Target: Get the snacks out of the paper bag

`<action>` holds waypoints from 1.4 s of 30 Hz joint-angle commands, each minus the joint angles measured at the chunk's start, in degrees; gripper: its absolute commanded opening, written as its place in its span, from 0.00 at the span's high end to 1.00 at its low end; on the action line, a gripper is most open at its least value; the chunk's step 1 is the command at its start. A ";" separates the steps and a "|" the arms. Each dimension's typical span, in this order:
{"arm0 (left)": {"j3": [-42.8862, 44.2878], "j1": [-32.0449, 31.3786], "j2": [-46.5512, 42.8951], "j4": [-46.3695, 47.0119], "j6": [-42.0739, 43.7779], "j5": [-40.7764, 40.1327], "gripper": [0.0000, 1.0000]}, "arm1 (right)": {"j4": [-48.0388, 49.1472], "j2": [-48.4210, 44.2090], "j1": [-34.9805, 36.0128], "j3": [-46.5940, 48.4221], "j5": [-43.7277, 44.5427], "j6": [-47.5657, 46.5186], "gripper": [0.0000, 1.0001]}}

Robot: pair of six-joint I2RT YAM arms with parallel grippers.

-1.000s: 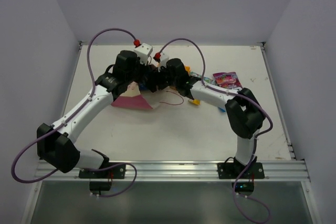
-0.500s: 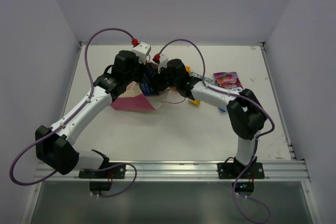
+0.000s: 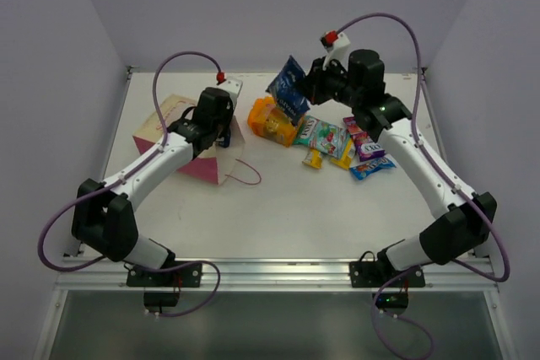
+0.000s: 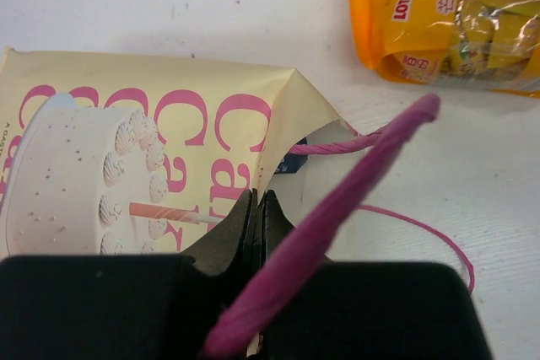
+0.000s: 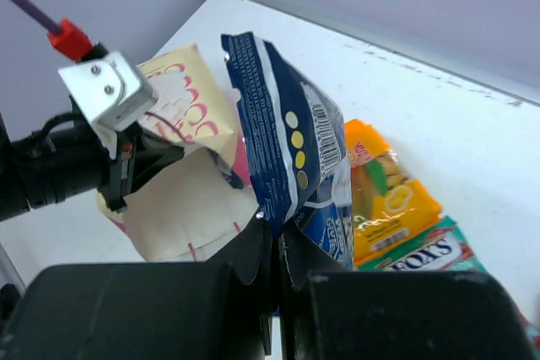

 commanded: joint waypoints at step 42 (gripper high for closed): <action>4.17 0.50 -7.82 -2.03 -2.85 15.98 1.00 | 25.04 6.66 14.72 -15.52 7.03 6.16 0.25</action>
